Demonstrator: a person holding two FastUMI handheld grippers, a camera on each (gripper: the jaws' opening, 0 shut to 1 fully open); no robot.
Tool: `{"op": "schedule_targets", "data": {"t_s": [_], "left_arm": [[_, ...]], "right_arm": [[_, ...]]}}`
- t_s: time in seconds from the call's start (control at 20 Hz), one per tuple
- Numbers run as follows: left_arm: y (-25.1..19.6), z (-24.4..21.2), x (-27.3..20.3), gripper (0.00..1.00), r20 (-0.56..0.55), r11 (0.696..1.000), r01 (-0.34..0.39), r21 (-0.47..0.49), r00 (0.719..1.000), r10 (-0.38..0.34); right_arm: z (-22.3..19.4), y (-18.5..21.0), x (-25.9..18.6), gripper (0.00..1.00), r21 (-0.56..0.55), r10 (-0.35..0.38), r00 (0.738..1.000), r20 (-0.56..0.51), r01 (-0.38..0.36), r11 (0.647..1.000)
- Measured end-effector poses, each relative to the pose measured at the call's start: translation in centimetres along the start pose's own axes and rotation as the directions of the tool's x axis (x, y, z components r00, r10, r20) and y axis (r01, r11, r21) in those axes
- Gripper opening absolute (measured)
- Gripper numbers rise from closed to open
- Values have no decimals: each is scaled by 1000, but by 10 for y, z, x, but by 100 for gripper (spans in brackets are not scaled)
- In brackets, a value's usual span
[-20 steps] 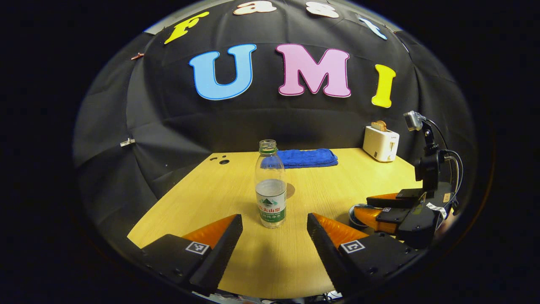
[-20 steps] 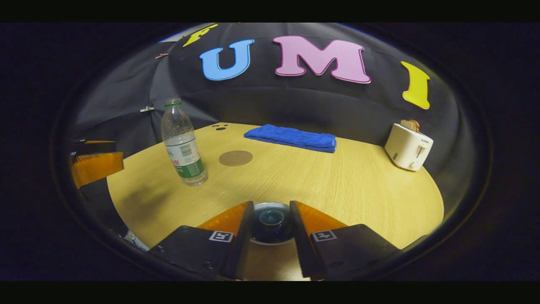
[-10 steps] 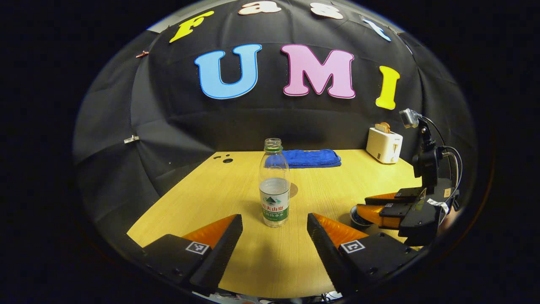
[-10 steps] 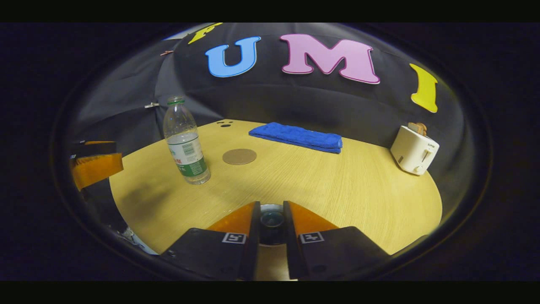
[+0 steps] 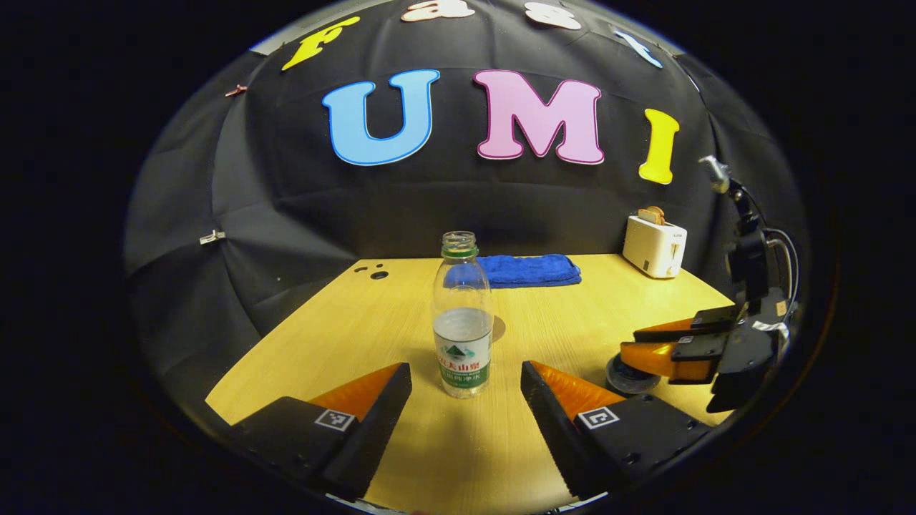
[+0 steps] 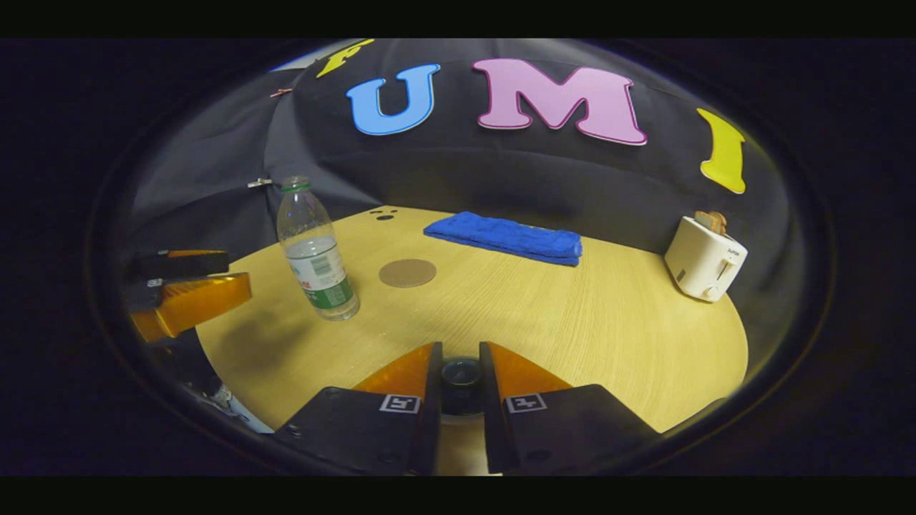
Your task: Open the teacup lid with one hand, grasp the water bottle and pour water into the teacup with the other hand; after pouring, place the water bottle on the coaster and then close the teacup lid.
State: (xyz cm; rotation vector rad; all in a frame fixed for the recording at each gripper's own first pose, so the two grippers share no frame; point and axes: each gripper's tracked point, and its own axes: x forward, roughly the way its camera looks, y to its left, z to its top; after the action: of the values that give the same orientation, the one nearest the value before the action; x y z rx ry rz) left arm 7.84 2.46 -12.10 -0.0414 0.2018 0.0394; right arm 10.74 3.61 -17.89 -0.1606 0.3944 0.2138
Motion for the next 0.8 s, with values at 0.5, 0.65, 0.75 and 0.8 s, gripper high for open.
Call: {"op": "schedule_targets", "data": {"t_s": [0.5, 0.65, 0.75, 0.8], "left_arm": [[2, 10, 87, 97, 87, 996, 48, 79, 995, -55], [1, 8, 107, 97, 97, 993, 84, 83, 991, -92], [2, 5, 118, 94, 103, 994, 90, 59, 990, -96], [2, 4, 122, 97, 104, 994, 100, 42, 989, -104]], "right_arm": [[19, -31, -38, 34, 85, -69, 997, 28, 67, 994], [10, -44, -45, 30, 118, -93, 996, 7, 91, 989], [8, -51, -47, 23, 138, -108, 994, 10, 106, 985], [8, -55, -48, 28, 139, -119, 993, 14, 116, 984]]}}
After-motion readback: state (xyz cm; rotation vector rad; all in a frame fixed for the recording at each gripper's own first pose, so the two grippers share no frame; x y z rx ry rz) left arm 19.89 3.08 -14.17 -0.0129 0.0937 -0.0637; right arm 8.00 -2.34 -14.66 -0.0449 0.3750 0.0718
